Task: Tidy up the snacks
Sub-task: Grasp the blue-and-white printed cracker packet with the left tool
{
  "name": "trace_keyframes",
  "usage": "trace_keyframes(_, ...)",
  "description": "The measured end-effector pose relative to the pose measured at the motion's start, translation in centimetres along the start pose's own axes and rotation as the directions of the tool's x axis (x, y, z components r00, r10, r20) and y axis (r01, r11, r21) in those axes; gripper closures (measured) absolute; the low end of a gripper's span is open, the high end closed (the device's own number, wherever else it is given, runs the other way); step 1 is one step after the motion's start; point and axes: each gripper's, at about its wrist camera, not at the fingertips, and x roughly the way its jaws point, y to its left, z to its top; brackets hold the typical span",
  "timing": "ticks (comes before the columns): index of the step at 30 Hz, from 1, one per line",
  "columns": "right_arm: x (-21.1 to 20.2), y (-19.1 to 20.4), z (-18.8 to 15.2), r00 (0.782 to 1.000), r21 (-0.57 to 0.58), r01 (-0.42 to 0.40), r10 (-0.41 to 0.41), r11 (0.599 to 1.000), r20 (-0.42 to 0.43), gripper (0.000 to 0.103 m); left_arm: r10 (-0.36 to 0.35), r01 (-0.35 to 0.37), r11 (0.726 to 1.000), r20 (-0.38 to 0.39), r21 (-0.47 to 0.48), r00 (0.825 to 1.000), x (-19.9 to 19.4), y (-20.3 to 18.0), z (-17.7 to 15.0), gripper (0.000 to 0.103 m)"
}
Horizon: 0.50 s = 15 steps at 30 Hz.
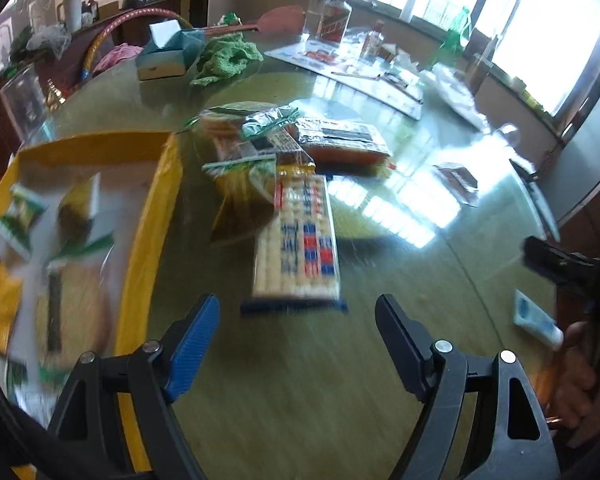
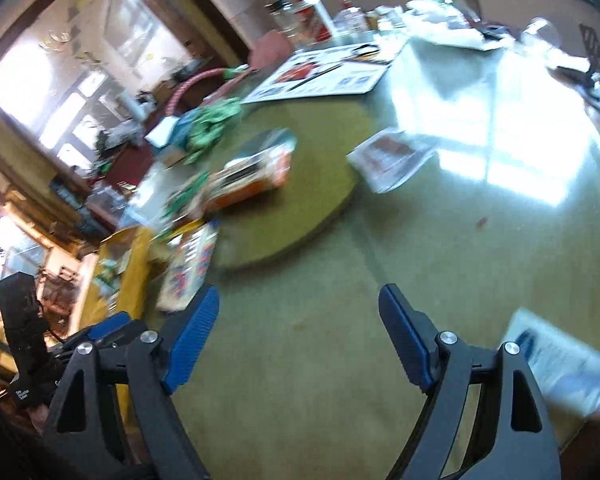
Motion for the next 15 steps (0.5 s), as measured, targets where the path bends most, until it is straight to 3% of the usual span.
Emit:
trace_keyframes(7, 3.1, -2.9, 5.9, 0.99, -0.052, 0.136, -0.137, 0.989, -0.015, 0.017, 0.08, -0.081, 0.997, -0.039, -0.016, 0.996, 4.5, -0.5, 2.5, 0.023)
trace_keyframes(9, 4.0, -3.8, 7.3, 0.99, -0.047, 0.137, -0.138, 0.989, -0.021, 0.017, 0.112, -0.112, 0.994, -0.054, 0.006, 0.992, 5.4, -0.7, 2.7, 0.025)
trace_keyframes(11, 5.2, -4.5, 9.0, 0.978, -0.056, 0.21, -0.21, 0.976, -0.003, 0.02, 0.153, -0.152, 0.988, -0.03, 0.022, 0.988, 5.4, -1.0, 2.6, 0.03)
trace_keyframes(13, 6.4, -5.0, 10.1, 0.981, -0.071, 0.192, -0.193, 0.979, -0.014, 0.027, 0.152, -0.151, 0.988, -0.02, 0.042, 0.988, 5.0, -1.3, 2.3, 0.048)
trace_keyframes(15, 7.8, -5.5, 10.8, 0.976, -0.054, 0.211, -0.213, 0.976, -0.039, 0.036, 0.134, -0.132, 0.989, -0.028, 0.063, 0.991, 4.6, -1.2, 1.8, 0.048)
